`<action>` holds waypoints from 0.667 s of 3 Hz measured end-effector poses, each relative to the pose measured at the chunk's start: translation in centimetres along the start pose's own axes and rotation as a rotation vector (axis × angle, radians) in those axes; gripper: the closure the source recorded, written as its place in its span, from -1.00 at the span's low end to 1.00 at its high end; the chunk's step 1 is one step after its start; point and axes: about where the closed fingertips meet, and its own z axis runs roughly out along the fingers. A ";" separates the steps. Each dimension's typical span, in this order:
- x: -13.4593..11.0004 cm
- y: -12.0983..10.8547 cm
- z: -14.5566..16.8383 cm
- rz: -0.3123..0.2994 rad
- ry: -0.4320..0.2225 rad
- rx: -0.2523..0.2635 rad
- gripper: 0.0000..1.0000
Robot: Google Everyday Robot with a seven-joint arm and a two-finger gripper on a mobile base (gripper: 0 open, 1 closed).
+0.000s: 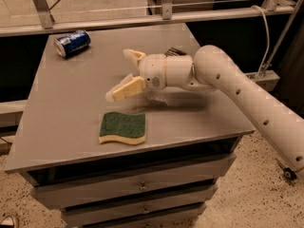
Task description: Place pepsi can upright
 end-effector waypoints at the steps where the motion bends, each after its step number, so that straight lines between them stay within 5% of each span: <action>1: 0.0 -0.6 -0.6 -0.001 0.039 -0.002 -1.00; 2: -0.3 -1.4 -1.2 -0.002 0.077 0.001 -1.00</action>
Offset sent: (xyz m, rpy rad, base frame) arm 0.0223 -0.0278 0.0114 -0.1259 0.0197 -0.0225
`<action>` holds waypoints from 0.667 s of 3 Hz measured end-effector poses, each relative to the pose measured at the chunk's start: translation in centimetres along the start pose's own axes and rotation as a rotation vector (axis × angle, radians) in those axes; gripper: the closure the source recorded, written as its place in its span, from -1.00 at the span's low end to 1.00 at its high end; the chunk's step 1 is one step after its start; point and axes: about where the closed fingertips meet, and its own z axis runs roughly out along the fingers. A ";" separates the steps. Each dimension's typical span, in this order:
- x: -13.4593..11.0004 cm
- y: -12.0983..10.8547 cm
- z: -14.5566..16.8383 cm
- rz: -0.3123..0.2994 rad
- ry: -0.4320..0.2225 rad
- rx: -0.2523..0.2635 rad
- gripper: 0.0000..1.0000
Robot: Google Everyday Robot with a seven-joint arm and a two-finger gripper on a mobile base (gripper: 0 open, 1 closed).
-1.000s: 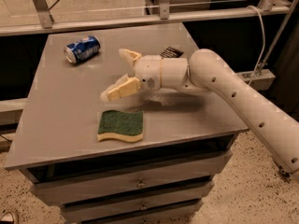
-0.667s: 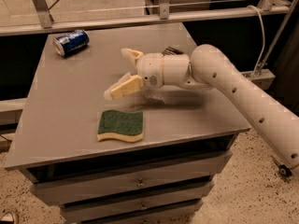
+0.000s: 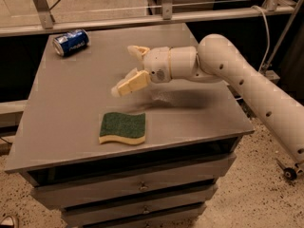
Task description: Place pepsi can upright
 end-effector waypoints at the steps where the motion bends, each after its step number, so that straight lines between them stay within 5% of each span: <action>1: -0.8 -0.9 -0.9 -0.011 0.041 0.002 -1.00; 2: -1.8 -2.0 -1.6 -0.025 0.086 0.010 -1.00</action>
Offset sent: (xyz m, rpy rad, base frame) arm 0.0335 -0.0320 0.0409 -0.1599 -0.0204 -0.0375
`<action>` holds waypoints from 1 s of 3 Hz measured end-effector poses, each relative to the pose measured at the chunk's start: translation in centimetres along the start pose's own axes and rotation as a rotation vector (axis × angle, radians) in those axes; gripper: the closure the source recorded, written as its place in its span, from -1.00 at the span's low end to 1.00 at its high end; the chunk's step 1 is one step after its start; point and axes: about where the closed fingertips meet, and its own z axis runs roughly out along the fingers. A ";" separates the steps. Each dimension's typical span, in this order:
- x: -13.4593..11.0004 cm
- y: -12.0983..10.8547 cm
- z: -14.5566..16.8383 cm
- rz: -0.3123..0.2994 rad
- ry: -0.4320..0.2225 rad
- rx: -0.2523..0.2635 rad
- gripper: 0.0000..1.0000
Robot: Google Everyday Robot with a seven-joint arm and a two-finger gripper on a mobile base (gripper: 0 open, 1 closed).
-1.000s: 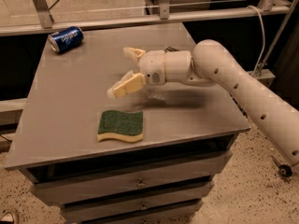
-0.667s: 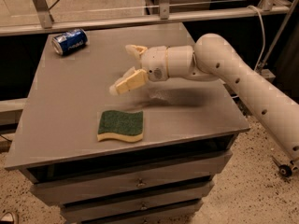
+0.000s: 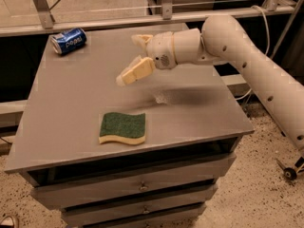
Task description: Place pepsi can upright
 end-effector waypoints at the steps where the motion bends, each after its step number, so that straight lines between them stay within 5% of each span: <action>1: -0.9 -2.1 -0.4 0.007 0.061 0.033 -1.00; 3: -1.8 -8.5 1.6 -0.018 0.177 0.047 -1.00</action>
Offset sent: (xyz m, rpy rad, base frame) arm 0.0836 -0.0098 0.0350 -0.1601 0.0080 -0.1054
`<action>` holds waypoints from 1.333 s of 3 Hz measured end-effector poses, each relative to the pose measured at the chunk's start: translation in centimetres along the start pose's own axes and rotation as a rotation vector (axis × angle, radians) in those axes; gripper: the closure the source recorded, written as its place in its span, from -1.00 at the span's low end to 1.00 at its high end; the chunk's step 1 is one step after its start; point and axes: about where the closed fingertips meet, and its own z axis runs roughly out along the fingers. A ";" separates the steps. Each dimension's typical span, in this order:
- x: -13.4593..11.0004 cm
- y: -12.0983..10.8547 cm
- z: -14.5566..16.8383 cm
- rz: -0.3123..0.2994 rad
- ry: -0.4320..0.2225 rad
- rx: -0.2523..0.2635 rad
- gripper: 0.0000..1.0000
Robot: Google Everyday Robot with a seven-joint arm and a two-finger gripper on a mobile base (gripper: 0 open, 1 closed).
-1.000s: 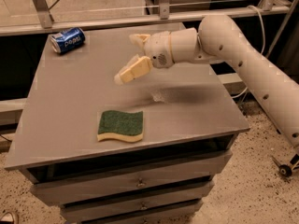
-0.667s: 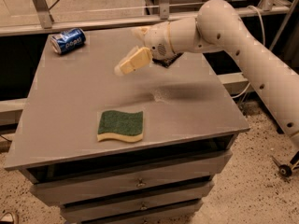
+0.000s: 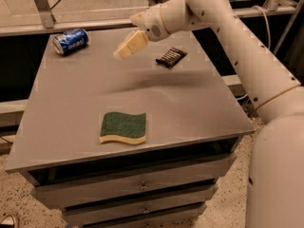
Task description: Place pepsi can upright
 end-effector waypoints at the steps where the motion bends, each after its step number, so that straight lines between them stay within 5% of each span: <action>1: -0.8 -2.2 2.9 -0.063 0.119 -0.037 -1.00; 2: -1.3 -2.4 5.2 -0.108 0.226 -0.077 -1.00; 3: -2.5 -2.6 4.3 -0.131 0.248 -0.058 -1.00; 4: -2.5 -1.9 1.0 -0.189 0.355 0.034 -1.00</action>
Offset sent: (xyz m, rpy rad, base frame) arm 0.0671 0.0596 0.0071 -0.3780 -0.0115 0.1341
